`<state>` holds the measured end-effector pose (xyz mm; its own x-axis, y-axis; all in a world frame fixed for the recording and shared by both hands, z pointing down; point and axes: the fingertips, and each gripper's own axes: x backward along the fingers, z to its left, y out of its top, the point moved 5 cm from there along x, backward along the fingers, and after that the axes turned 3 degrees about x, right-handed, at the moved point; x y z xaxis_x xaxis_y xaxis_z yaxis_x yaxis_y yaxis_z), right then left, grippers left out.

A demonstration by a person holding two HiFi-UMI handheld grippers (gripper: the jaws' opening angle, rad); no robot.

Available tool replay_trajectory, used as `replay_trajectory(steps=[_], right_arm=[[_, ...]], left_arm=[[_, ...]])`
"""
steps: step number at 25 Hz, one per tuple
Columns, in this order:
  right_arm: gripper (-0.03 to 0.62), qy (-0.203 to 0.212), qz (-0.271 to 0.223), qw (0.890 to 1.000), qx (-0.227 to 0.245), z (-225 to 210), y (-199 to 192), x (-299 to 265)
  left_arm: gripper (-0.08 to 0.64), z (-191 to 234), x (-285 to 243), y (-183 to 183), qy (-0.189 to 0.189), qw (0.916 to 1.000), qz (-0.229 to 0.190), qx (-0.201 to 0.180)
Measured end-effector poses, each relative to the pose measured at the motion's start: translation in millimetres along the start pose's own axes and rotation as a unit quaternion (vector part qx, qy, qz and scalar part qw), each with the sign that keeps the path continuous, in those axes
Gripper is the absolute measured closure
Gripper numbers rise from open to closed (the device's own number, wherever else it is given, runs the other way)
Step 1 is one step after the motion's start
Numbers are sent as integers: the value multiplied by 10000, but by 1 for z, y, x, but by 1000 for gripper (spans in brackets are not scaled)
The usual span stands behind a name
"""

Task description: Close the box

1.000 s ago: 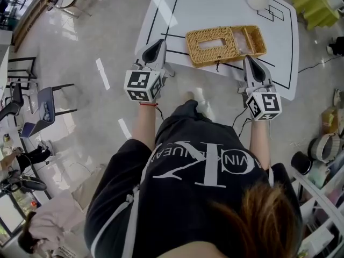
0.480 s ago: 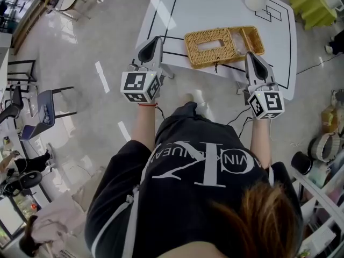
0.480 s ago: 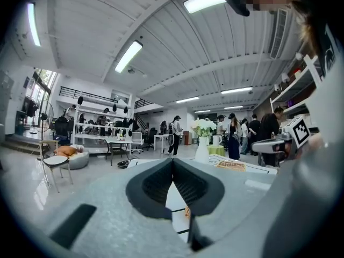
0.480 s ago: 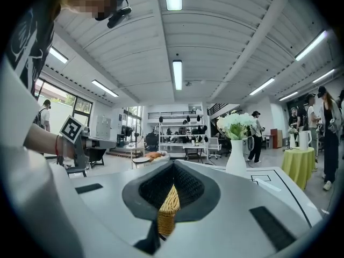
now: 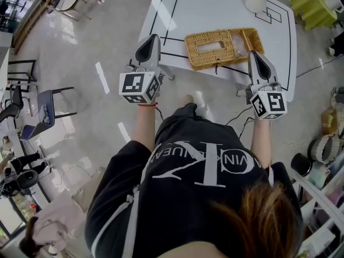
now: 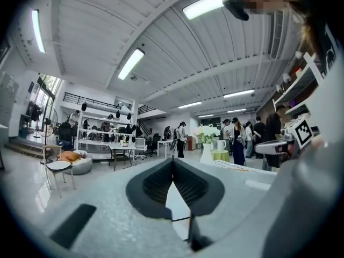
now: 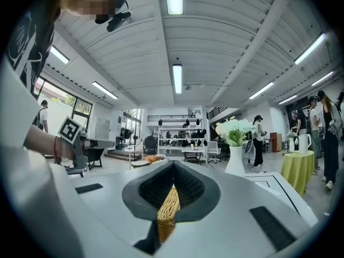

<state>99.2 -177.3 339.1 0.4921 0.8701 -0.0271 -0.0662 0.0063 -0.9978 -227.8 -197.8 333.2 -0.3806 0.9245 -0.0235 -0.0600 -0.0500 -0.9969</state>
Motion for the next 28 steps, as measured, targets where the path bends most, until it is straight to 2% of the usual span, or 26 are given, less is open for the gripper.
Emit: replay_trajectory(steps=[18, 28], right_arm=[[595, 33, -154, 9999, 46, -2, 12, -3], [595, 16, -158, 9999, 46, 0, 12, 0]], left_arm=[[549, -1, 8, 22, 140, 9991, -371, -178], [549, -3, 7, 20, 66, 9993, -319, -158]])
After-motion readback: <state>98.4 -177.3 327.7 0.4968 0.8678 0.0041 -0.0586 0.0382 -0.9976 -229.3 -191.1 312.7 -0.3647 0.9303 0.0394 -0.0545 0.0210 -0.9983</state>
